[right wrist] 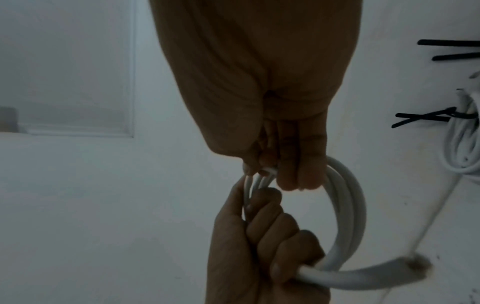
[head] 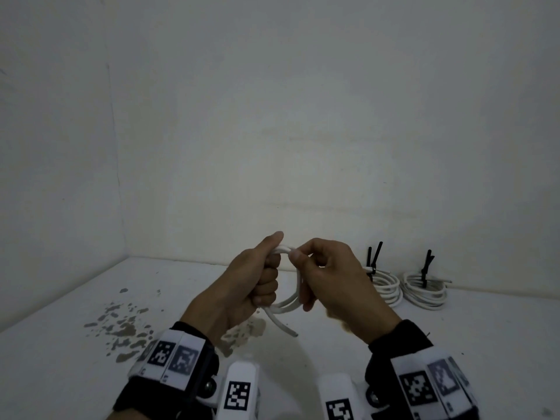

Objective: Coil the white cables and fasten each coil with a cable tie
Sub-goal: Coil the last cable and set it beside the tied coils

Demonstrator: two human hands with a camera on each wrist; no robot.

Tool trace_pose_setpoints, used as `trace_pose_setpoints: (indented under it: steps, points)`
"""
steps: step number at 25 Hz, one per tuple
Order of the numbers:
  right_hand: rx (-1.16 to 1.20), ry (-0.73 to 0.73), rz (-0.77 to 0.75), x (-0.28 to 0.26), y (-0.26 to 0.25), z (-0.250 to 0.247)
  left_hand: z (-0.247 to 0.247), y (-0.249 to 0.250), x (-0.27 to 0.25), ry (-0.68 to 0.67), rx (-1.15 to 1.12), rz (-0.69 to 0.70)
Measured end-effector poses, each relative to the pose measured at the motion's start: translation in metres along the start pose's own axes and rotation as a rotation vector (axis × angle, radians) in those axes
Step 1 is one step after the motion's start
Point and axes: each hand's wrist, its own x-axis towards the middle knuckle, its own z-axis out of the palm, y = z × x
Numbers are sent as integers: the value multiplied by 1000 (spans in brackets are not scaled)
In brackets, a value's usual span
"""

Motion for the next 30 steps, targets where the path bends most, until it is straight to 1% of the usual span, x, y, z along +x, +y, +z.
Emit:
trace_pose_setpoints:
  steps: [3,4,6,9,10,12,16,18,20,25,27,30]
  points:
    - [59,-71,22,-1,1,-3,0,1,-1,11,6,-8]
    - [43,-82,15,-1,3,-2,0,1,-1,11,4,-12]
    - [-40,-73,-34,-1,6,-2,1,1,-1,15,-4,-29]
    - [-42,-56,-81,0,12,1,-1,4,-2,20,17,-56]
    - [-66,-41,-95,1,13,1,-1,4,-2,15,30,-64]
    - [-195,20,-137,2,17,5,1,4,-3,8,46,-68]
    - [-349,198,-220,5,25,6,7,2,-2,7,85,-43]
    - [-324,217,-233,6,27,5,10,0,-2,18,113,-28]
    - [-317,243,-215,6,28,8,14,-1,-1,37,150,-21]
    - [-369,261,-180,6,27,15,17,-5,1,96,249,8]
    - [-400,261,-205,5,26,18,19,-6,1,97,285,17]
    - [-449,291,-286,2,23,21,25,-6,2,86,297,36]
